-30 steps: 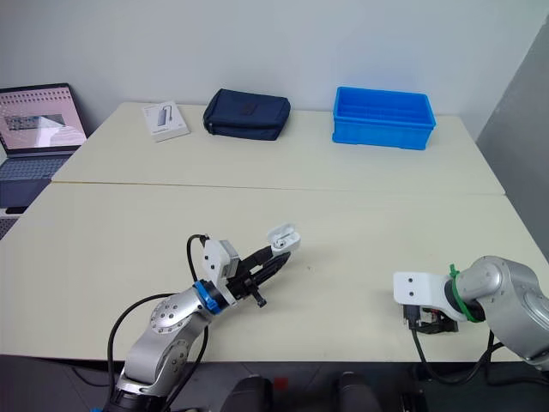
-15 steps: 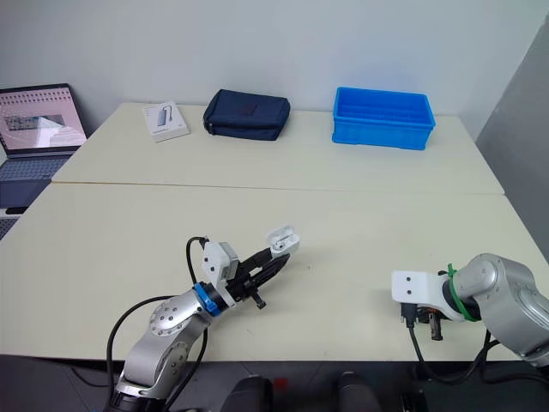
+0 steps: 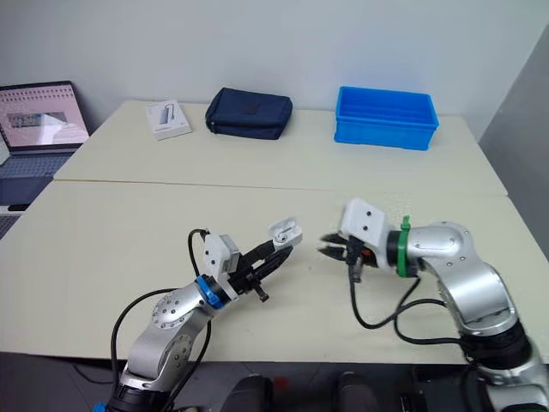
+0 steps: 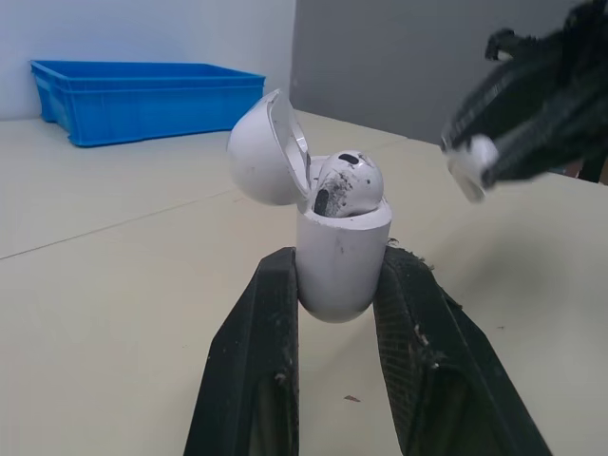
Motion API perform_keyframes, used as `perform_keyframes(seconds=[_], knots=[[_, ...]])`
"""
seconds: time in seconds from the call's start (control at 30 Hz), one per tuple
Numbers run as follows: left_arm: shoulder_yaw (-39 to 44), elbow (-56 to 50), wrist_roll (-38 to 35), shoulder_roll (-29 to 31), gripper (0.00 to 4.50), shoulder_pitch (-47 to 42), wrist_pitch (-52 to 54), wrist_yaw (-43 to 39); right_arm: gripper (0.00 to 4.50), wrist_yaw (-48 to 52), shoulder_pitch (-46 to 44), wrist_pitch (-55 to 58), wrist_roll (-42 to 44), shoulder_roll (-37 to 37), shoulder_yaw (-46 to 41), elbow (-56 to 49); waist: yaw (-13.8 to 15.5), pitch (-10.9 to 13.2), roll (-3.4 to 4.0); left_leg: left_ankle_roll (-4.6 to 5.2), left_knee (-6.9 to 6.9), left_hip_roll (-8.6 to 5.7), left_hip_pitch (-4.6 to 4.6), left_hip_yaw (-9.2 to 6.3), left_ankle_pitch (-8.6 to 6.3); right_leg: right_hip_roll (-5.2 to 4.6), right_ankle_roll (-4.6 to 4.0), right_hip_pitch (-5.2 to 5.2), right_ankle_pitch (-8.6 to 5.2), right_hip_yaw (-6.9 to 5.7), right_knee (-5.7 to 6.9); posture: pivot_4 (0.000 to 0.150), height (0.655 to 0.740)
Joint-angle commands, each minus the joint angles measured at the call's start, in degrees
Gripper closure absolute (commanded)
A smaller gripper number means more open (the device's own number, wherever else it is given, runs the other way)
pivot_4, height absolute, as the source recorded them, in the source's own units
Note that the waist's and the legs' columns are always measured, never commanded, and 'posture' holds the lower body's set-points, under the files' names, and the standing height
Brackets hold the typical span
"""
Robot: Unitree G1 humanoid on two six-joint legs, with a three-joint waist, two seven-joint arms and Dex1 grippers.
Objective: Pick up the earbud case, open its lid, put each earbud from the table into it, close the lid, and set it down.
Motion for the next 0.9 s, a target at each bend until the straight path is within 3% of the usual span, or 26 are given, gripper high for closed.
perform_keyframes(seconds=[0.03, 0.33, 0.9], knots=[[0.46, -2.24, -0.98, -0.58, 3.77, -1.67, -0.49, 0.12, 4.16, -5.91, 0.25, -6.88, 3.01, 6.31, -3.12, -0.85, -0.01, 0.0, 0.0, 0.0, 0.0, 0.0, 0.0, 0.01, 0.0, -0.01, 0.01, 0.0, 0.01, 0.0, -0.01, 0.15, 0.7267], [0.17, -2.75, -1.34, -1.4, 3.77, -2.62, 0.25, 0.4, 4.16, -10.52, 5.25, -17.36, 3.07, 13.3, 0.09, 2.37, -0.19, 0.0, 0.0, 0.01, 0.0, 0.01, 0.05, -0.01, 0.0, 0.02, 0.0, 0.0, 0.01, 0.02, 0.07, 0.15, 0.7267], [0.3, -3.96, -1.86, -1.77, 3.77, -2.93, 1.57, 0.38, 4.16, -14.27, 9.47, -33.06, -4.36, 13.42, 5.5, 11.04, -0.19, 0.0, 0.0, 0.01, -0.01, 0.04, 0.06, -0.01, 0.0, 0.05, 0.0, 0.0, 0.01, 0.03, 0.07, 0.15, 0.7267]])
